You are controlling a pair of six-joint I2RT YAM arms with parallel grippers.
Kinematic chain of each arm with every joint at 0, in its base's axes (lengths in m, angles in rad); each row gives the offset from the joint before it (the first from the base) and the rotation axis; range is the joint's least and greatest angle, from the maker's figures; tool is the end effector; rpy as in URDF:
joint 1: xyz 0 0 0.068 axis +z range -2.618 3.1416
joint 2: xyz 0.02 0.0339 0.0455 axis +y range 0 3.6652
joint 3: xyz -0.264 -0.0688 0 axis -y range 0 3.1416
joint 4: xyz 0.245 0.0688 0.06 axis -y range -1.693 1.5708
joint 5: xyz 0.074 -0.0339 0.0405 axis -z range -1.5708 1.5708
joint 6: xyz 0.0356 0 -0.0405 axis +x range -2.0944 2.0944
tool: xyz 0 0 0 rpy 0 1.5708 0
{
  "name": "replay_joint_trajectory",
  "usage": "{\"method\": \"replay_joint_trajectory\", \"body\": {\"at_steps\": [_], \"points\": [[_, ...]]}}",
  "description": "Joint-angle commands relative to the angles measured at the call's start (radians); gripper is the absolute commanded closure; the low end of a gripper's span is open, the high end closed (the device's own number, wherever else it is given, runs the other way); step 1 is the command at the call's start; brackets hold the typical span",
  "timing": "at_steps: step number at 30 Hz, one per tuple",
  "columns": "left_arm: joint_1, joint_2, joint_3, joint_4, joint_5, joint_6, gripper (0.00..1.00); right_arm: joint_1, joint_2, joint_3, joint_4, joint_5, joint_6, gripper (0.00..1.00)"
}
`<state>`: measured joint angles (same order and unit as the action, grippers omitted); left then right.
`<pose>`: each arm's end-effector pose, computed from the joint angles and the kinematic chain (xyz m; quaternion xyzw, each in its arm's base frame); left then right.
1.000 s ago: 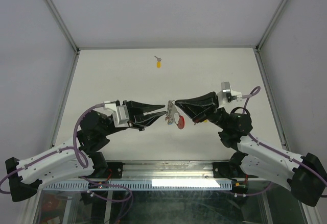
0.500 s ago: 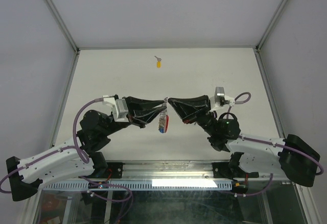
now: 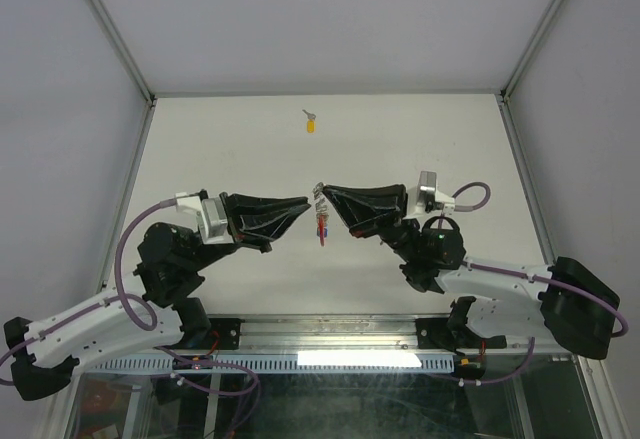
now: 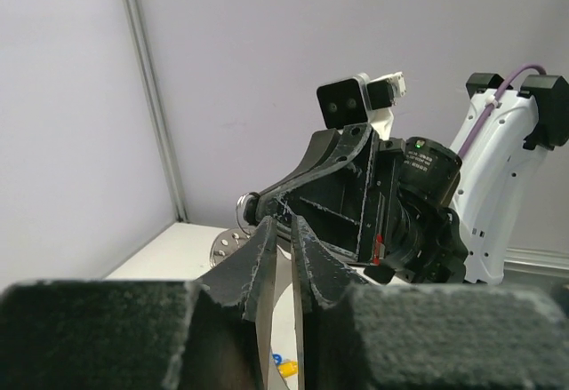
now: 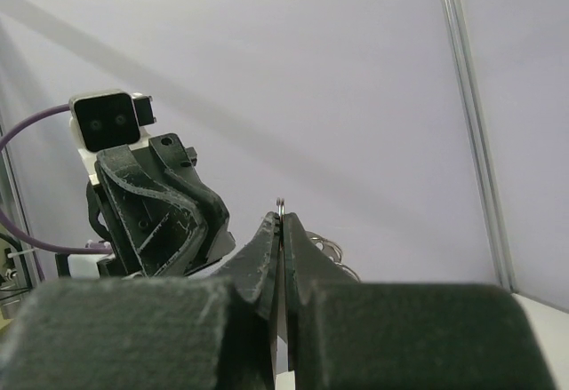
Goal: Put the keys on the keyring
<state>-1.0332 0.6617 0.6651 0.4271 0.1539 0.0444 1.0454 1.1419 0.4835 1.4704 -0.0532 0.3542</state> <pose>0.0751 -0.1366 0.3821 0.3317 0.4287 -0.4348 0.7191 0.1067 0.1879 0.3306 -0.1487 0.3400 0.6056 0.7040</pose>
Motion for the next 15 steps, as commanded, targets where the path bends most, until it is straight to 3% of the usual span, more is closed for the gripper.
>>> {"method": "replay_joint_trajectory", "body": {"at_steps": [1,11,15], "points": [[-0.001,-0.034,0.024,-0.01,-0.032,0.021,0.89,0.008,-0.038,0.051,0.169,-0.032,-0.077,1.0],[-0.001,-0.004,0.056,-0.011,0.095,0.015,0.8,0.008,-0.06,0.077,0.17,-0.218,-0.147,1.0],[-0.002,-0.003,0.052,-0.014,0.096,0.018,0.79,0.008,-0.071,0.089,0.169,-0.217,-0.168,1.0]]}}
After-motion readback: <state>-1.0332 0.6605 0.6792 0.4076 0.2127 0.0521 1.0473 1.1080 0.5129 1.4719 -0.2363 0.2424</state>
